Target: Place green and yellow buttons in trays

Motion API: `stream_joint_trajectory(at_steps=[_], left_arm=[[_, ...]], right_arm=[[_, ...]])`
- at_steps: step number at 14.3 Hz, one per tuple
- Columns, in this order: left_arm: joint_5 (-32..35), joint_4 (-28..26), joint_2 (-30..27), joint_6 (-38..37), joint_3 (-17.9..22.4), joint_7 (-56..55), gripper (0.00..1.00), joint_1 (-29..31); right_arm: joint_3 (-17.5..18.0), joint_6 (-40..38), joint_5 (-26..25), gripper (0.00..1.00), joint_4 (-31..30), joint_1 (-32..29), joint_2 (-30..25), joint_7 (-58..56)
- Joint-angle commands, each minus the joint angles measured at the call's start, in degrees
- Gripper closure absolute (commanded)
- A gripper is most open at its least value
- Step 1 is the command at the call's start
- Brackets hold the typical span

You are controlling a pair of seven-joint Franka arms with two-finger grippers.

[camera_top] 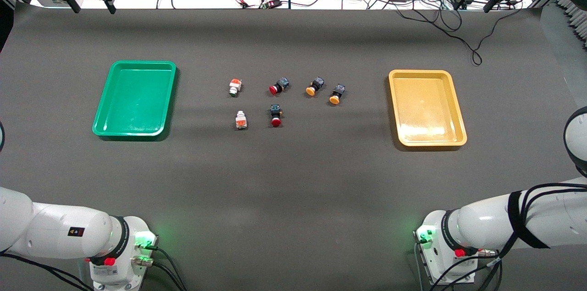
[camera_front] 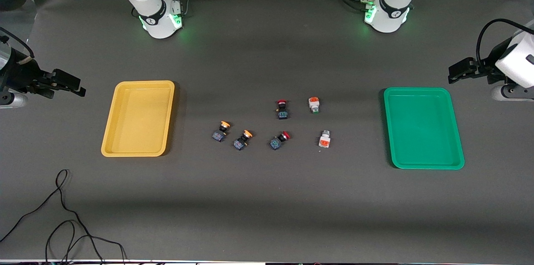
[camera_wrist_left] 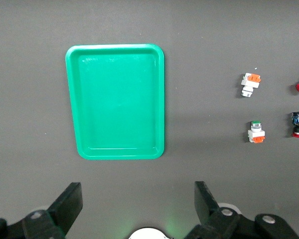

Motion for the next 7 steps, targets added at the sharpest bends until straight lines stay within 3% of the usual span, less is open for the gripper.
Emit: stream_joint_trajectory(at_steps=[1, 4, 7], left_arm=[[0.93, -1.19, -1.48, 0.73, 0.78, 0.10, 0.00, -1.22], [1.01, -2.50, -1.57, 0.82, 0.69, 0.10, 0.00, -1.31], [1.02, -7.06, -2.45, 4.24, -0.44, -0.16, 0.00, -2.01]], right_arm=[[-0.11, -1.42, -0.17, 0.00, 1.73, 0.35, 1.51, -0.79], [1.12, -1.51, 0.10, 0.00, 1.47, 1.93, 1.60, 0.26], [4.89, -1.69, 2.02, 0.00, 1.46, 1.94, 2.74, 4.54]])
